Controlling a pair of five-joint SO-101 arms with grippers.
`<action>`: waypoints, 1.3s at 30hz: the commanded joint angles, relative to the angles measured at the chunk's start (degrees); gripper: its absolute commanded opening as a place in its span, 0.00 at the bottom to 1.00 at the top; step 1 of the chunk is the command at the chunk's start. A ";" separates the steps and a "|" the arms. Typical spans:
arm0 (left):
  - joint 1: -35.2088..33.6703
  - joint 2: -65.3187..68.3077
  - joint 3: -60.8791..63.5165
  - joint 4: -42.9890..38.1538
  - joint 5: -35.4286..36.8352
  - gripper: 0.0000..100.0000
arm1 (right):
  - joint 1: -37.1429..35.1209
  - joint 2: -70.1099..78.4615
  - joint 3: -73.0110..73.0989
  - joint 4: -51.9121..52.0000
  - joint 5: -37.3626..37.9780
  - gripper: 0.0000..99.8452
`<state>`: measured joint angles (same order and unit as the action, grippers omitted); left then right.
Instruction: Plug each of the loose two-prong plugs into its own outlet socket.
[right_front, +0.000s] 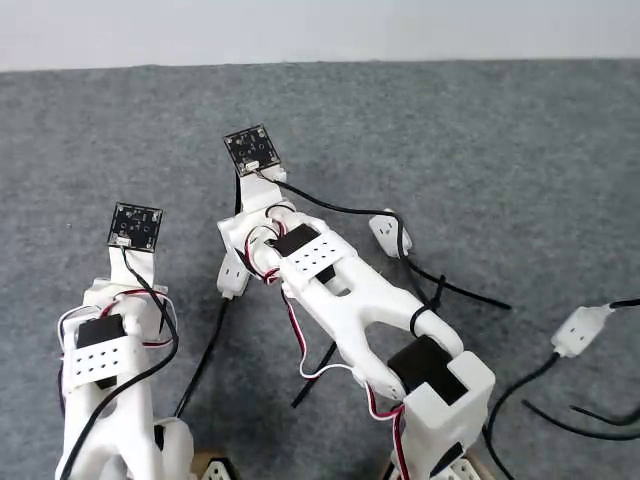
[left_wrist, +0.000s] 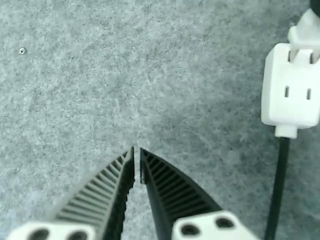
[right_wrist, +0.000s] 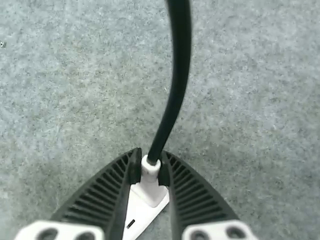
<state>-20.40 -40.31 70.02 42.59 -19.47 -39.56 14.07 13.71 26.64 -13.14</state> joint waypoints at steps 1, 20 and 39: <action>0.53 -1.23 -0.31 -1.49 -0.53 0.01 | -0.22 0.40 -2.55 -0.57 0.79 0.01; 0.44 -1.32 -0.31 -1.49 -0.53 0.01 | -2.07 0.66 -2.29 5.41 8.44 0.01; 0.35 -1.32 -0.22 -1.58 -0.53 0.01 | -3.65 1.19 0.18 10.15 11.08 0.01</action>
<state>-20.40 -40.31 70.02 42.59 -19.47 -42.11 15.47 13.10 34.99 -2.95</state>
